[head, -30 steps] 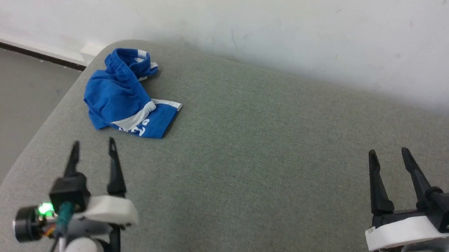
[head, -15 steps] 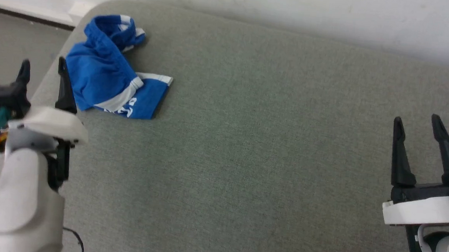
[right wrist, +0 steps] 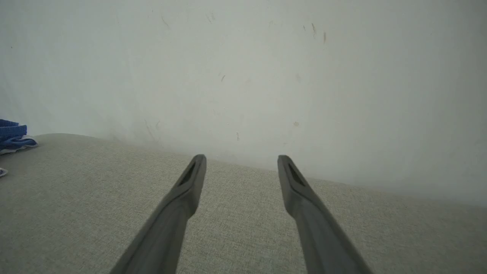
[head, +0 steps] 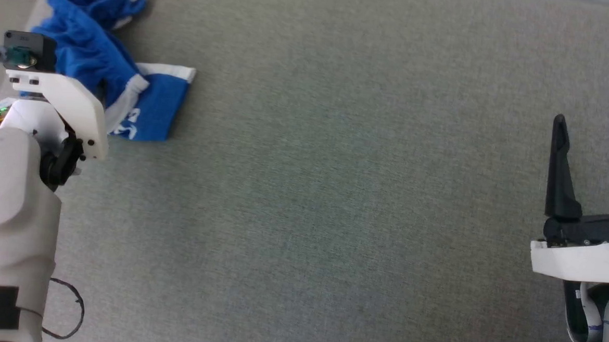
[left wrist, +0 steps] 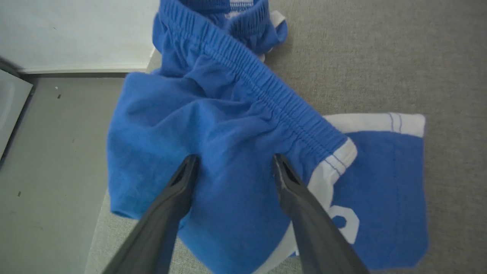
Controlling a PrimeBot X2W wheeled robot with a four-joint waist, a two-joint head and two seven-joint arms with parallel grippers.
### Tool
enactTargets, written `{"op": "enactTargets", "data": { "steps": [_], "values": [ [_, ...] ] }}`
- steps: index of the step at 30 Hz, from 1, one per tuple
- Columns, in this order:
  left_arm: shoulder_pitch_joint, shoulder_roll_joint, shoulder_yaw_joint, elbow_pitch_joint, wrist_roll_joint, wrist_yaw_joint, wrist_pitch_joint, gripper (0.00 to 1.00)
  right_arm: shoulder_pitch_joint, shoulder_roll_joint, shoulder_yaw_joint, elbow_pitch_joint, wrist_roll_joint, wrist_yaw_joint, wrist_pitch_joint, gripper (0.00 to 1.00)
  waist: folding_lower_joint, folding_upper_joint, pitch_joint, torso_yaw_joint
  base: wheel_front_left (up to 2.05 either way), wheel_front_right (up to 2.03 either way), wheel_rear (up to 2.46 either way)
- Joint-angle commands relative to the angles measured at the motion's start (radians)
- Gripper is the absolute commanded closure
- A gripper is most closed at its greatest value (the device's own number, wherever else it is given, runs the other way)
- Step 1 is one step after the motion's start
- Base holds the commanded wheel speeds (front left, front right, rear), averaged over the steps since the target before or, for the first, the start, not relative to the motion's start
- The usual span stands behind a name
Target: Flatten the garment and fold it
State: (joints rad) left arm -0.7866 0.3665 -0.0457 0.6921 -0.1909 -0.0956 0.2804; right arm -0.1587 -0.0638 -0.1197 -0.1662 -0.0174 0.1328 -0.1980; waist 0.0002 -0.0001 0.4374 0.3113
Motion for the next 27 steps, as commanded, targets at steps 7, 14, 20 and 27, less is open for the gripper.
{"op": "enactTargets", "data": {
  "steps": [7, 14, 20, 27],
  "values": [
    [-0.075, 0.044, -0.152, 0.087, -0.121, -0.014, 0.248, 0.0, -0.035, -0.007, -0.012, -0.022, -0.006, -0.002, -0.024, 0.0, -0.0002, 0.0001, 0.104, -0.043, 0.0, 0.0, 0.0],
    [-0.111, 0.119, -0.298, 0.069, -0.248, -0.022, 0.321, 1.0, -0.049, -0.005, -0.001, -0.017, -0.007, -0.002, -0.039, 0.0, -0.0002, 0.0001, 0.091, -0.025, 0.0, 0.0, 0.0],
    [-0.206, 0.224, -0.373, 0.014, -0.27, -0.028, 0.204, 1.0, -0.027, 0.006, -0.011, -0.01, 0.004, -0.002, -0.052, 0.0, -0.0002, 0.0001, 0.004, -0.007, 0.0, 0.0, 0.0],
    [-0.329, 0.26, -0.515, -0.123, -0.263, -0.035, 0.104, 1.0, 0.022, 0.013, -0.024, -0.002, 0.034, -0.002, -0.064, 0.0, -0.0002, 0.0001, -0.103, -0.006, 0.0, 0.0, 0.0]
  ]
}}
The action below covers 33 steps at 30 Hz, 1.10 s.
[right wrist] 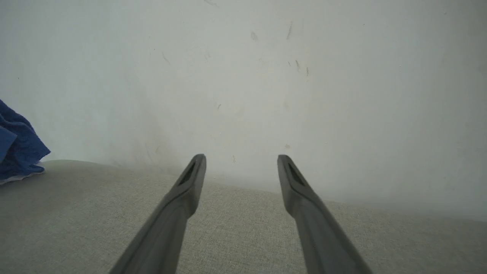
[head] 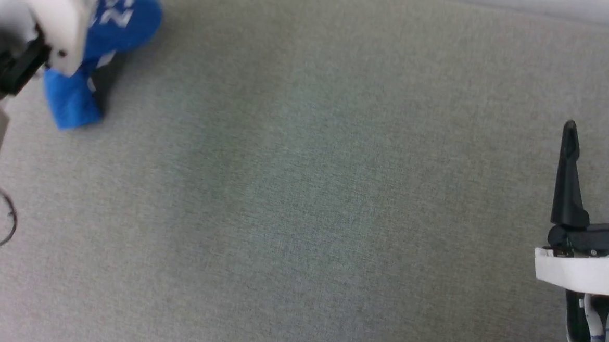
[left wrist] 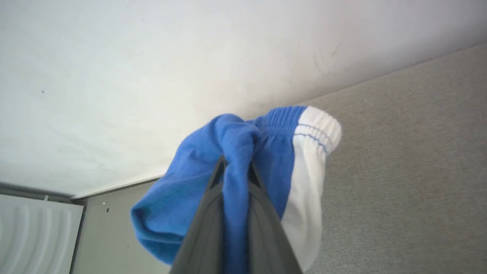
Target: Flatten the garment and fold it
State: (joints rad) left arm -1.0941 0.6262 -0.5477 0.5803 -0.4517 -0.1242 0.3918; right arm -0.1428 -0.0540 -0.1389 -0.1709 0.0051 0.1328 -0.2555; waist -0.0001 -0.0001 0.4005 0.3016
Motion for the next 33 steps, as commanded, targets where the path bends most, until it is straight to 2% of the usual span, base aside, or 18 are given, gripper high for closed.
{"op": "enactTargets", "data": {
  "steps": [1, 7, 15, 20, 28, 33],
  "values": [
    [-0.03, -0.006, -0.032, -0.041, -0.006, -0.006, -0.015, 1.0, 0.011, 0.003, -0.004, 0.005, 0.023, -0.002, -0.006, 0.0, 0.0001, 0.0001, -0.08, -0.005, 0.0, 0.0, 0.0],
    [-0.068, -0.052, -0.15, -0.202, -0.036, -0.006, -0.043, 1.0, 0.028, 0.003, 0.001, 0.015, 0.07, -0.002, -0.006, 0.0, 0.0001, 0.0001, -0.141, -0.096, 0.0, 0.0, 0.0],
    [-0.054, -0.171, -0.296, -0.323, -0.061, -0.006, -0.068, 1.0, 0.042, 0.004, -0.016, 0.021, 0.107, -0.002, -0.006, 0.0, 0.0001, 0.0001, -0.153, -0.254, 0.0, 0.0, 0.0],
    [0.017, -0.267, -0.421, -0.29, -0.106, -0.006, -0.098, 1.0, 0.044, 0.004, -0.031, 0.026, 0.127, -0.002, -0.006, 0.0, 0.0001, 0.0001, -0.133, -0.318, 0.0, 0.0, 0.0],
    [0.196, -0.412, -0.686, -0.123, -0.175, -0.006, -0.155, 1.0, 0.035, 0.004, -0.031, 0.029, 0.142, -0.002, -0.006, 0.0, 0.0001, 0.0001, -0.109, -0.351, 0.0, 0.0, 0.0],
    [0.277, -0.465, -0.73, -0.087, -0.196, -0.006, -0.143, 1.0, 0.033, 0.004, -0.035, 0.037, 0.134, -0.002, -0.006, 0.0, 0.0001, 0.0001, -0.12, -0.337, 0.0, 0.0, 0.0]
  ]
}}
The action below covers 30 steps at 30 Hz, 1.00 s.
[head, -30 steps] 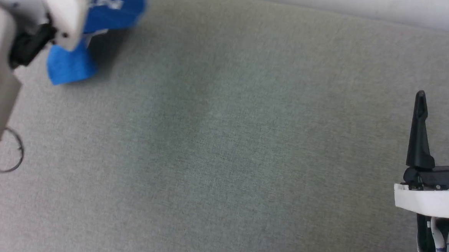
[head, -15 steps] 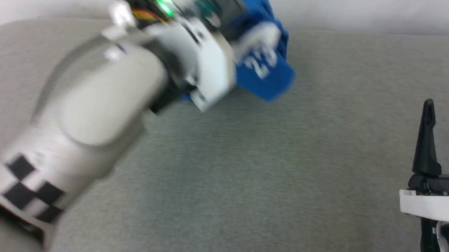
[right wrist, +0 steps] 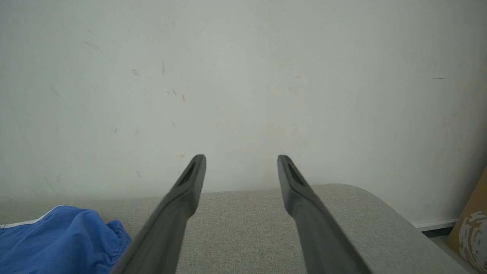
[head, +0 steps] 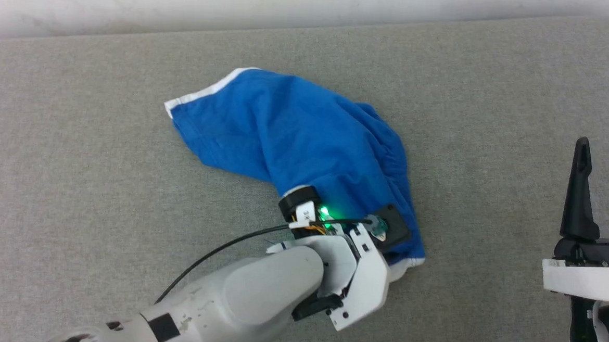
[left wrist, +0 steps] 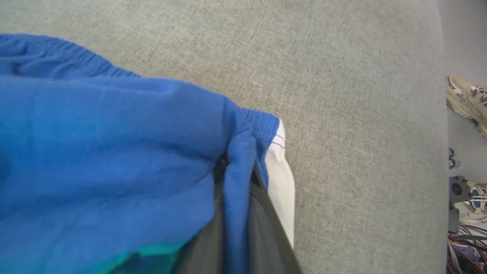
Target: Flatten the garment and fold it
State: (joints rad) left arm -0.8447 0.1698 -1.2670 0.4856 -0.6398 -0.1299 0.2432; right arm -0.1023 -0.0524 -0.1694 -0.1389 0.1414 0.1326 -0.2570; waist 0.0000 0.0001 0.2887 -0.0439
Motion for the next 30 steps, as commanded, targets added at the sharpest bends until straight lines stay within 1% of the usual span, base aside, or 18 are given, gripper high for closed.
{"op": "enactTargets", "data": {
  "steps": [1, 2, 3, 5, 6, 8, 12, 15, 18, 21, 22, 24, 26, 28, 30],
  "values": [
    [0.035, -0.013, -0.012, 0.011, 0.001, -0.001, 0.005, 1.0, -0.006, 0.002, -0.004, 0.006, -0.006, -0.002, -0.005, 0.0, 0.0, -0.0001, -0.015, 0.013, 0.0, 0.0, 0.0],
    [0.037, -0.016, -0.012, 0.013, 0.013, -0.001, -0.004, 1.0, -0.005, 0.002, -0.004, 0.007, -0.01, -0.002, -0.005, 0.0, 0.0, -0.0001, -0.022, 0.018, 0.0, 0.0, 0.0],
    [0.033, -0.018, -0.013, 0.019, 0.022, -0.001, -0.027, 0.01, -0.003, 0.002, -0.005, 0.008, -0.012, -0.002, -0.005, 0.0, 0.0, -0.0001, -0.032, 0.024, 0.0, 0.0, 0.0],
    [0.017, -0.025, 0.0, 0.033, 0.032, 0.0, -0.109, 0.0, 0.005, 0.002, -0.007, 0.009, -0.017, -0.002, -0.005, 0.0, 0.0, -0.0001, -0.055, 0.035, 0.0, 0.0, 0.0],
    [0.011, -0.029, 0.017, 0.037, 0.035, 0.008, -0.153, 0.0, 0.011, 0.002, -0.007, 0.01, -0.019, -0.002, -0.005, 0.0, 0.0, -0.0001, -0.067, 0.039, 0.0, 0.0, 0.0],
    [-0.004, -0.034, 0.051, 0.03, 0.049, 0.038, -0.242, 0.0, 0.024, 0.002, -0.011, 0.011, -0.022, -0.002, -0.005, 0.0, 0.0, -0.0001, -0.094, 0.051, 0.0, 0.0, 0.0],
    [-0.017, -0.023, 0.127, 0.0, 0.078, 0.13, -0.409, 0.0, 0.05, 0.002, -0.012, 0.014, -0.026, -0.002, -0.005, 0.0, 0.0, -0.0001, -0.137, 0.071, 0.0, 0.0, 0.0],
    [-0.006, 0.001, 0.19, -0.036, 0.108, 0.228, -0.482, 0.0, 0.068, 0.002, -0.013, 0.013, -0.027, -0.002, -0.005, 0.0, 0.0, -0.0001, -0.16, 0.082, 0.0, 0.0, 0.0],
    [0.031, 0.037, 0.287, -0.096, 0.143, 0.344, -0.503, 0.0, 0.083, 0.002, -0.017, 0.011, -0.025, -0.002, -0.005, 0.0, 0.0, -0.0001, -0.174, 0.093, 0.0, 0.0, 0.0],
    [0.109, 0.075, 0.429, -0.218, 0.202, 0.452, -0.504, 0.0, 0.092, 0.002, -0.02, 0.007, -0.026, -0.002, -0.005, 0.0, 0.0, -0.0001, -0.179, 0.103, 0.0, 0.0, 0.0],
    [0.109, 0.075, 0.429, -0.218, 0.202, 0.452, -0.504, 0.0, 0.092, 0.002, -0.02, 0.007, -0.026, -0.002, -0.005, 0.0, 0.0, -0.0001, -0.179, 0.103, 0.0, 0.0, 0.0],
    [0.183, 0.098, 0.521, -0.286, 0.242, 0.505, -0.505, 0.0, 0.097, 0.002, -0.024, 0.006, -0.027, -0.002, -0.005, 0.0, 0.0, -0.0001, -0.181, 0.109, 0.0, 0.0, 0.0],
    [0.262, 0.109, 0.616, -0.344, 0.273, 0.548, -0.505, 0.0, 0.1, 0.002, -0.027, 0.007, -0.028, -0.002, -0.005, 0.0, 0.0, -0.0001, -0.184, 0.114, 0.0, 0.0, 0.0],
    [0.337, 0.115, 0.702, -0.391, 0.304, 0.574, -0.505, 0.0, 0.103, 0.002, -0.03, 0.008, -0.029, -0.002, -0.005, 0.0, 0.0, -0.0001, -0.185, 0.118, 0.0, 0.0, 0.0],
    [0.408, 0.117, 0.779, -0.432, 0.338, 0.584, -0.505, 0.0, 0.104, 0.002, -0.03, 0.011, -0.03, -0.002, -0.005, 0.0, 0.0, -0.0001, -0.185, 0.122, 0.0, 0.0, 0.0]
  ]
}}
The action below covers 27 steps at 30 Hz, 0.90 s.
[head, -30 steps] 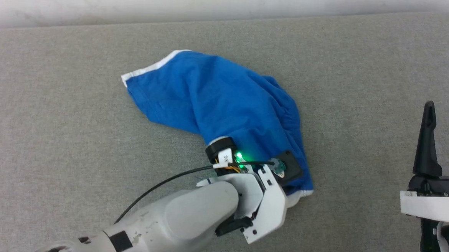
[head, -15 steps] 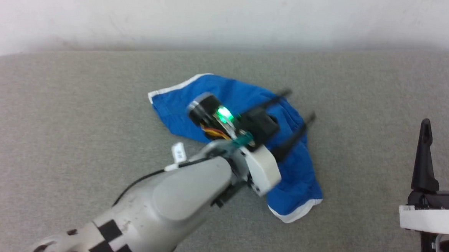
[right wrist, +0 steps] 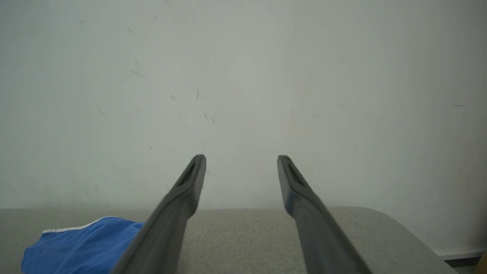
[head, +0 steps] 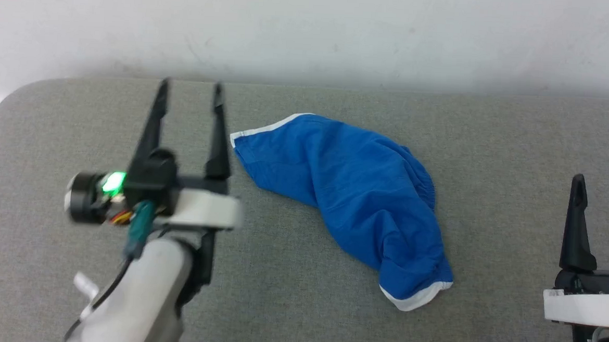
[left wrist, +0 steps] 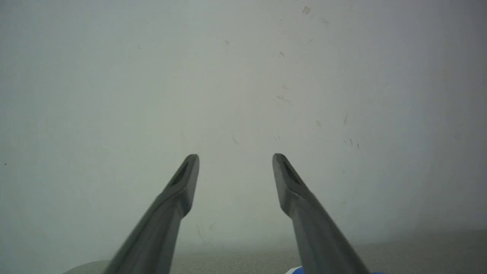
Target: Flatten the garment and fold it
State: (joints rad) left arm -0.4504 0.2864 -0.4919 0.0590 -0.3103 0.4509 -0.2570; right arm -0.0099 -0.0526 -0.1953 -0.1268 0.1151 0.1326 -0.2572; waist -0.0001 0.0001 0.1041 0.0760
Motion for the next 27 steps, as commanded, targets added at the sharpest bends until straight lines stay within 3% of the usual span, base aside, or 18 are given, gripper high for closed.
{"op": "enactTargets", "data": {
  "steps": [1, 7, 12, 18, 23, 27],
  "values": [
    [0.047, 0.001, 0.035, -0.021, 0.026, 0.001, -0.005, 0.0, 0.013, 0.002, -0.003, 0.001, -0.004, -0.002, -0.005, 0.0, 0.0001, -0.0001, -0.001, 0.003, 0.0, 0.0, 0.0],
    [0.231, -0.027, 0.166, -0.078, 0.11, -0.072, -0.005, 0.0, 0.018, 0.002, 0.004, 0.017, -0.001, -0.002, -0.005, 0.0, 0.0001, -0.0001, -0.003, 0.003, 0.0, 0.0, 0.0],
    [0.334, -0.078, 0.248, -0.072, 0.161, -0.104, -0.005, 0.0, 0.026, 0.002, 0.011, 0.031, -0.001, -0.002, -0.005, 0.0, 0.0001, -0.0001, -0.004, 0.005, 0.0, 0.0, 0.0],
    [0.375, -0.126, 0.298, -0.051, 0.208, -0.164, -0.005, 0.0, 0.016, 0.002, 0.015, 0.023, -0.012, -0.002, -0.005, 0.0, 0.0001, -0.0001, -0.005, 0.013, 0.0, 0.0, 0.0],
    [0.362, -0.153, 0.321, -0.049, 0.237, -0.205, -0.005, 0.0, -0.089, 0.002, 0.012, -0.03, -0.072, -0.002, -0.005, 0.0, 0.0001, -0.0001, 0.003, 0.02, 0.0, 0.0, 0.0],
    [0.363, -0.166, 0.344, -0.049, 0.248, -0.224, -0.005, 0.0, -0.199, -0.077, 0.106, 0.012, -0.089, -0.002, -0.005, 0.0, 0.0001, -0.0001, 0.001, 0.02, 0.0, 0.0, 0.0]
  ]
}}
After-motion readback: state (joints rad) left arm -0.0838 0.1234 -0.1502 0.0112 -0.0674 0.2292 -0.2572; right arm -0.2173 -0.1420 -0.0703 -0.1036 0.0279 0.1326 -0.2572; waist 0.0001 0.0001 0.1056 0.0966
